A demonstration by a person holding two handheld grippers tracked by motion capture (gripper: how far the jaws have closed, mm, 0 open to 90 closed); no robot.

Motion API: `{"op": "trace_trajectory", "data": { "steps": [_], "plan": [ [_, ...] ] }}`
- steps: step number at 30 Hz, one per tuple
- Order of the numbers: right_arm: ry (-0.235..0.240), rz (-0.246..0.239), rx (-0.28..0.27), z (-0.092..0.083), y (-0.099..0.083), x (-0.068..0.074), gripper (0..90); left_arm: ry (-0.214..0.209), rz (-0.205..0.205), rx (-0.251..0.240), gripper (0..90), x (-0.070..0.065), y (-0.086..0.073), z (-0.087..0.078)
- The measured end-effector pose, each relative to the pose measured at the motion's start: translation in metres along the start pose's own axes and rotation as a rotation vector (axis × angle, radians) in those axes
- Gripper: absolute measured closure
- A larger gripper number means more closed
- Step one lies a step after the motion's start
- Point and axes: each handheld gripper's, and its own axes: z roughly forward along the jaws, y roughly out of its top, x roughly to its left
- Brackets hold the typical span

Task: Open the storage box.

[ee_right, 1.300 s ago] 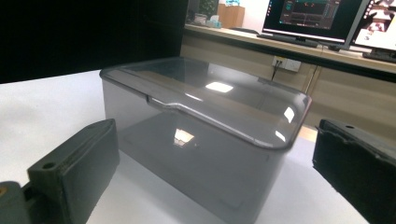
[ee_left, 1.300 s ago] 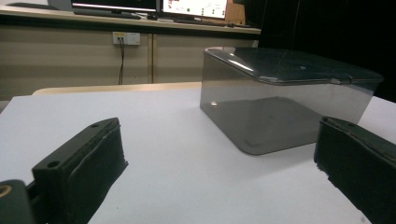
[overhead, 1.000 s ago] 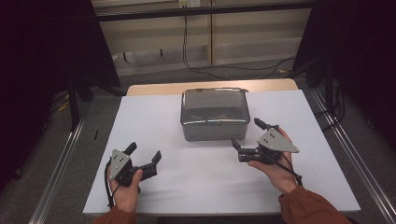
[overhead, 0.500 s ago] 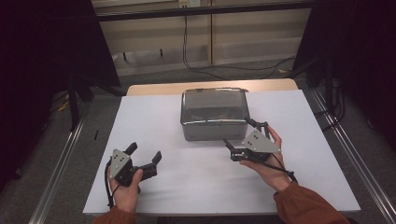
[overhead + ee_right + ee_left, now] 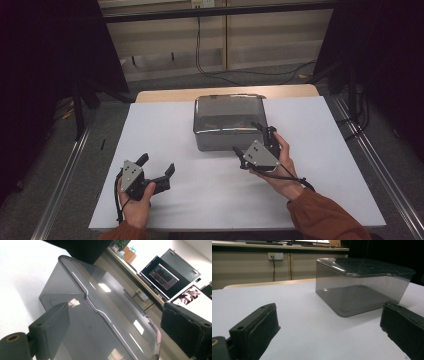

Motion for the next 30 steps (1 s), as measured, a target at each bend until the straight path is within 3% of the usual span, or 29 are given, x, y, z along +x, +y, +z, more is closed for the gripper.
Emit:
{"op": "trace_trajectory", "data": {
  "steps": [1, 2, 3, 4, 6, 9, 10, 12, 16, 21, 26, 29, 30],
  "plan": [
    [0.000, 0.000, 0.000, 0.000, 0.000, 0.000, 11.9, 0.003, 0.001, -0.005, 1.6, -0.001, 0.001, -0.002],
    [-0.012, -0.048, -0.001, 0.002, 0.002, 0.001, 13.2, -0.004, 0.000, -0.010, 1.6, -0.003, 0.001, -0.003],
    [-0.012, -0.048, -0.001, 0.002, 0.002, 0.001, 13.2, -0.012, 0.004, -0.011, 1.6, -0.004, 0.001, -0.004],
    [-0.025, -0.099, 0.014, 0.005, 0.004, 0.003, 14.9, -0.020, 0.013, -0.008, 1.6, -0.006, 0.002, -0.004],
    [-0.024, -0.118, 0.021, 0.007, 0.005, 0.005, 15.6, -0.016, 0.029, -0.011, 1.5, -0.007, 0.002, -0.003],
    [-0.038, -0.228, 0.038, 0.012, 0.007, 0.013, 18.9, -0.018, 0.028, 0.000, 1.6, -0.007, 0.001, -0.002],
    [-0.038, -0.228, 0.038, 0.012, 0.007, 0.013, 18.9, -0.014, 0.032, 0.001, 1.6, -0.007, 0.001, -0.002],
    [-0.050, -0.284, 0.045, 0.014, 0.008, 0.016, 21.1, -0.013, 0.029, -0.004, 1.5, -0.006, 0.001, -0.002],
    [-0.056, -0.372, 0.053, 0.019, 0.012, 0.022, 28.5, -0.002, 0.044, -0.001, 1.6, -0.006, 0.001, -0.002],
    [-0.070, -0.440, 0.072, 0.025, 0.013, 0.026, 34.6, -0.005, 0.052, -0.006, 1.6, -0.007, 0.002, -0.002],
    [-0.075, -0.573, 0.123, 0.030, 0.009, 0.034, 45.6, -0.003, 0.058, -0.007, 1.5, -0.007, 0.003, 0.000],
    [-0.055, -0.575, 0.150, 0.031, 0.008, 0.036, 51.2, -0.003, 0.058, -0.007, 1.6, -0.007, 0.003, 0.001],
    [-0.061, -0.595, 0.151, 0.032, 0.007, 0.036, 51.5, -0.002, 0.054, -0.009, 1.6, -0.007, 0.003, 0.001]
  ]
}}
